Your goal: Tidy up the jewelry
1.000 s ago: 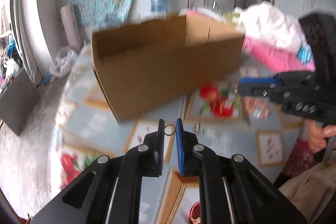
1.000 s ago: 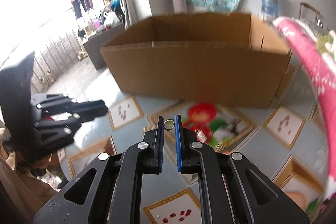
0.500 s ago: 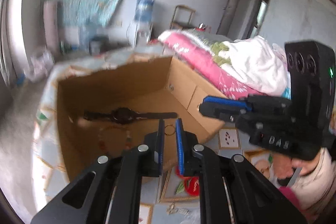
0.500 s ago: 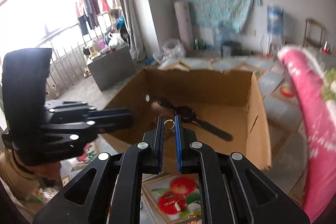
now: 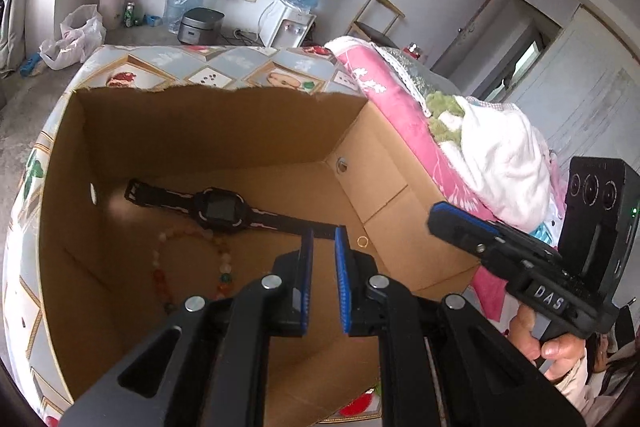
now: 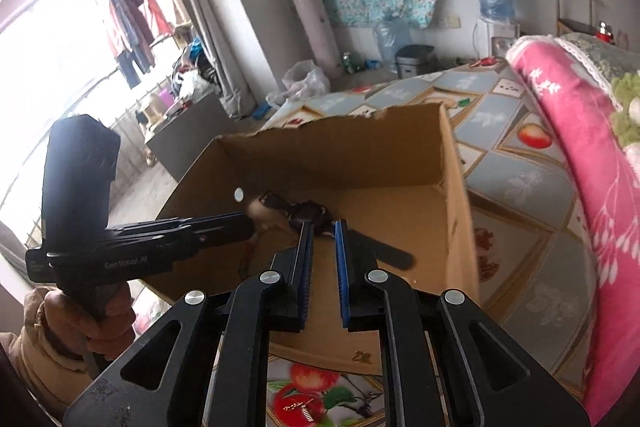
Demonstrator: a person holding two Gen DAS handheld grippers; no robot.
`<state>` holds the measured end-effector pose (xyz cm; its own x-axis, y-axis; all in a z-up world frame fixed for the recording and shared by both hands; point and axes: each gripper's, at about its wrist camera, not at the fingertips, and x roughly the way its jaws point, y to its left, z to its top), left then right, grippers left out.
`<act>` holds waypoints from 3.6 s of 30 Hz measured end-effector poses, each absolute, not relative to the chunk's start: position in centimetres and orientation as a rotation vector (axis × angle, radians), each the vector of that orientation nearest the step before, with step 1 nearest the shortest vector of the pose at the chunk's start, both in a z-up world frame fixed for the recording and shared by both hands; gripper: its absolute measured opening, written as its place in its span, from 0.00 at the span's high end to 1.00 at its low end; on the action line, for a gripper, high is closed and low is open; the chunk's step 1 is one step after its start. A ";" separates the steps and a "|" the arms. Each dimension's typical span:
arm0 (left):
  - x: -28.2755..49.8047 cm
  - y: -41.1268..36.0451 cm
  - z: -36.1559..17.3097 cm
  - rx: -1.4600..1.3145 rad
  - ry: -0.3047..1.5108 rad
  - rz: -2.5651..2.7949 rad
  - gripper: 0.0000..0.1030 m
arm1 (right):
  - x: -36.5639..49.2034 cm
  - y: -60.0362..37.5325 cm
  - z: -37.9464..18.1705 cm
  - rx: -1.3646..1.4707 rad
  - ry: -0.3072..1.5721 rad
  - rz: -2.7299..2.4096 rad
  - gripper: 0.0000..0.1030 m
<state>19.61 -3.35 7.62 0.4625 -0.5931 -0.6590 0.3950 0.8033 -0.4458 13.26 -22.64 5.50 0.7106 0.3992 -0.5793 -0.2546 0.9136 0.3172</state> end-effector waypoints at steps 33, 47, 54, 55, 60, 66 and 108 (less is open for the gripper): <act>4.1 2.6 10.8 -0.039 0.726 -0.703 0.41 | 2.5 -24.5 5.7 0.281 0.596 0.560 0.51; 4.9 1.6 -0.9 0.080 1.046 -0.419 0.37 | 2.1 -17.3 -3.4 0.132 0.923 0.462 0.50; 4.4 1.4 -2.1 0.143 1.036 -0.387 0.28 | 1.6 -14.5 -5.4 0.046 0.986 0.460 0.39; 4.4 1.2 -2.0 0.153 1.034 -0.386 0.27 | 1.7 -14.4 -5.3 0.043 0.987 0.461 0.39; 4.3 0.1 -2.4 0.213 1.020 -0.368 0.22 | 1.7 -14.2 -5.4 0.050 0.988 0.466 0.39; 4.4 -0.3 -2.5 0.210 1.014 -0.362 0.21 | 1.7 -15.0 -5.3 0.083 0.978 0.471 0.39; 3.5 -6.2 -2.5 0.269 0.852 -0.705 0.78 | 2.6 -21.7 -4.6 0.250 0.892 0.390 0.45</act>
<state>3.50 -6.17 -2.55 0.4517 -0.4595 -0.7647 0.6649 0.7449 -0.0549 2.63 -21.66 -4.64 0.5645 0.4303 -0.7045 -0.2254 0.9013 0.3699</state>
